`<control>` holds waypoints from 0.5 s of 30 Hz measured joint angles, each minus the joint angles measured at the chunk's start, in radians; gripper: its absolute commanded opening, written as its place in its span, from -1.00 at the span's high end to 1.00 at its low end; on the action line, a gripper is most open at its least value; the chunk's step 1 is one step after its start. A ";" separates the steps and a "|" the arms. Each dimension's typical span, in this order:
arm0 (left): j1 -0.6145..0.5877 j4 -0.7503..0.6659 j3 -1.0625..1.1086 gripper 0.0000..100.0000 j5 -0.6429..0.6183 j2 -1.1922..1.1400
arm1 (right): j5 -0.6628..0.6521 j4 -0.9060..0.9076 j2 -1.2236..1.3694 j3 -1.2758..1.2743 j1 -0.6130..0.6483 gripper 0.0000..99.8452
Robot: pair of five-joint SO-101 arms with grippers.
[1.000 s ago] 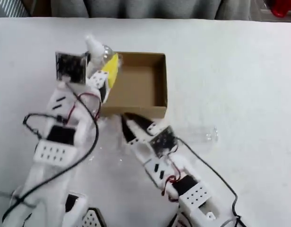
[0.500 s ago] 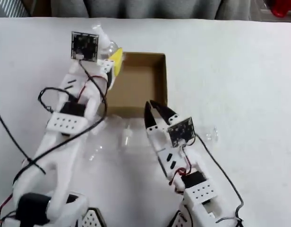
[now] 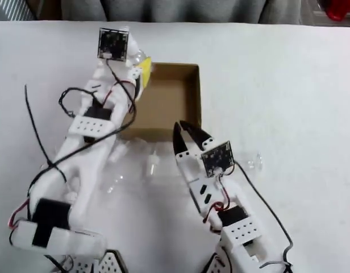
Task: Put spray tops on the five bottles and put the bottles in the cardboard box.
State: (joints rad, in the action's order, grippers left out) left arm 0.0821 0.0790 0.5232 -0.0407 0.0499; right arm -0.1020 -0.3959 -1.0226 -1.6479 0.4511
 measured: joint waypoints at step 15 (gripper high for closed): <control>-0.014 0.000 -0.209 0.96 0.000 -0.281 | 0.000 0.000 0.000 0.000 0.000 0.97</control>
State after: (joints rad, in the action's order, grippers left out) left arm 0.0683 0.0790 0.3145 -0.0407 -0.2309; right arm -0.1020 -0.3959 -1.0226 -1.6479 0.4511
